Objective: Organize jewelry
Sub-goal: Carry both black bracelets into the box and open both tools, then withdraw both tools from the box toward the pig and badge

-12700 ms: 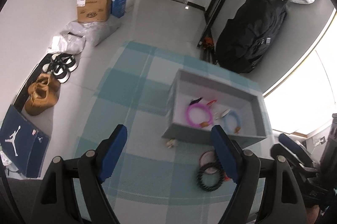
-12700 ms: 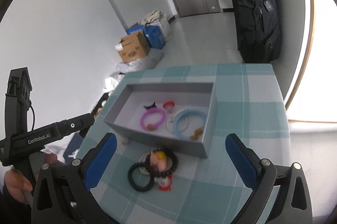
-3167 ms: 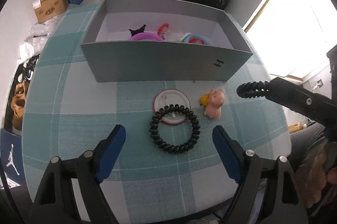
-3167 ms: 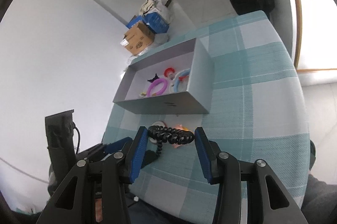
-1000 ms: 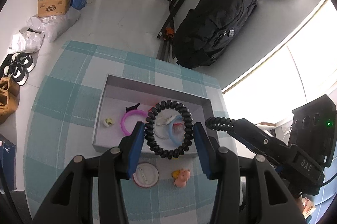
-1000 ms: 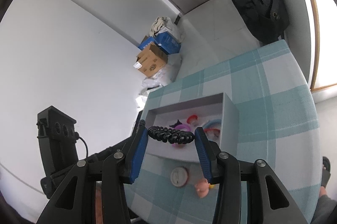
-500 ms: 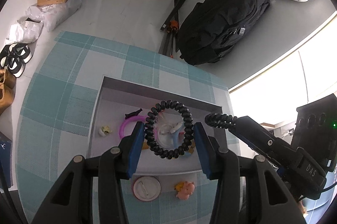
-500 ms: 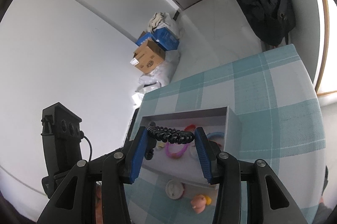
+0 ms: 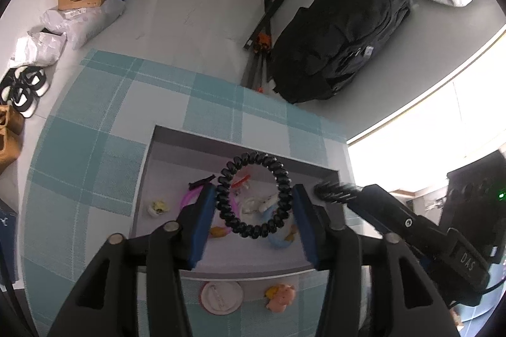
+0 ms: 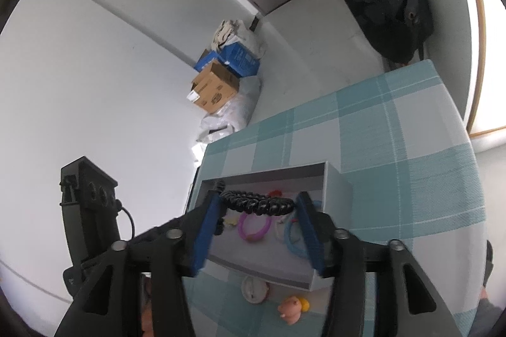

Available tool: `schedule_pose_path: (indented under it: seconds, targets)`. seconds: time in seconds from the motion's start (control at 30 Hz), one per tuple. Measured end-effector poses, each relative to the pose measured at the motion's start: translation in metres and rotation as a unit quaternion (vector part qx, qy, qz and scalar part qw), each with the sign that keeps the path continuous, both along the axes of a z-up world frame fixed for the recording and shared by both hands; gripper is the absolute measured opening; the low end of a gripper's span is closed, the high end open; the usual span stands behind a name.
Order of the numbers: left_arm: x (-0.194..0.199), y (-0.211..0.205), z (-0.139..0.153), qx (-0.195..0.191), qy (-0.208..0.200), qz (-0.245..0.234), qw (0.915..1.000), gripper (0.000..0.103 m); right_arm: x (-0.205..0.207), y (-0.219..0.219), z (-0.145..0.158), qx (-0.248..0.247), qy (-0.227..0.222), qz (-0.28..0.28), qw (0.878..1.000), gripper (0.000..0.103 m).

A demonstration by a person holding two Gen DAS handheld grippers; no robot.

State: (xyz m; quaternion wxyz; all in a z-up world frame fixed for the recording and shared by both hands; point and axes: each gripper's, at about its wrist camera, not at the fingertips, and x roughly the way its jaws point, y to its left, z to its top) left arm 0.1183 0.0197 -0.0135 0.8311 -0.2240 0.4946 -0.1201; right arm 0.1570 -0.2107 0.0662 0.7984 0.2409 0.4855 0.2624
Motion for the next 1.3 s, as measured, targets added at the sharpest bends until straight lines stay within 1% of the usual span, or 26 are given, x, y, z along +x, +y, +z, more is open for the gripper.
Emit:
schedule_pose_path:
  seconds: [0.03,0.07,0.1,0.17,0.23,0.47,0.57,0.63,0.73,0.8,1.03,1.13,1.3]
  targets:
    - [0.0,0.0,0.001,0.001,0.002,0.001,1.0,0.055,-0.001,-0.002,0.001,0.002,-0.002,-0.005,1.0,0.068]
    - [0.0,0.0,0.002,-0.002,0.0,0.002,1.0,0.064,-0.002,-0.003,0.003,0.003,-0.006,-0.008,1.0,0.072]
    - [-0.001,0.001,0.004,-0.01,-0.006,0.002,0.9999,0.076,-0.004,-0.005,0.006,0.003,-0.013,-0.01,1.0,0.073]
    - [-0.003,0.001,0.008,-0.021,-0.019,0.006,0.9996,0.083,-0.005,-0.007,0.01,0.002,-0.025,-0.012,1.0,0.075]
    - [-0.003,0.001,0.01,-0.025,-0.023,0.002,0.9994,0.084,-0.006,-0.01,0.013,0.001,-0.031,-0.019,0.999,0.079]
    - [-0.008,0.0,0.01,-0.005,-0.021,0.005,0.9997,0.084,-0.006,-0.017,0.013,-0.007,-0.036,-0.033,0.999,0.082]
    - [-0.01,-0.002,0.011,0.02,-0.025,0.006,0.9995,0.084,-0.008,-0.014,0.014,-0.02,-0.043,-0.027,0.999,0.084]
    - [-0.014,-0.004,0.012,0.044,-0.033,0.01,0.9984,0.084,-0.012,-0.013,0.016,-0.029,-0.05,-0.022,0.998,0.086]
    - [-0.018,-0.006,0.015,0.064,-0.042,0.008,0.997,0.084,-0.016,-0.01,0.019,-0.047,-0.064,-0.019,0.997,0.09]
    - [-0.022,-0.009,0.017,0.079,-0.051,0.009,0.9955,0.084,-0.02,-0.009,0.02,-0.056,-0.072,-0.014,0.996,0.091]
    - [-0.037,-0.015,0.019,0.107,-0.067,0.008,0.9919,0.084,-0.034,-0.012,0.026,-0.085,-0.096,-0.013,0.992,0.097]
    - [-0.046,-0.017,0.019,0.119,-0.073,0.007,0.9902,0.084,-0.042,-0.013,0.026,-0.099,-0.102,-0.011,0.99,0.098]
    - [-0.061,-0.013,0.013,0.125,-0.065,0.011,0.99,0.084,-0.058,-0.016,0.023,-0.115,-0.099,0.001,0.988,0.099]
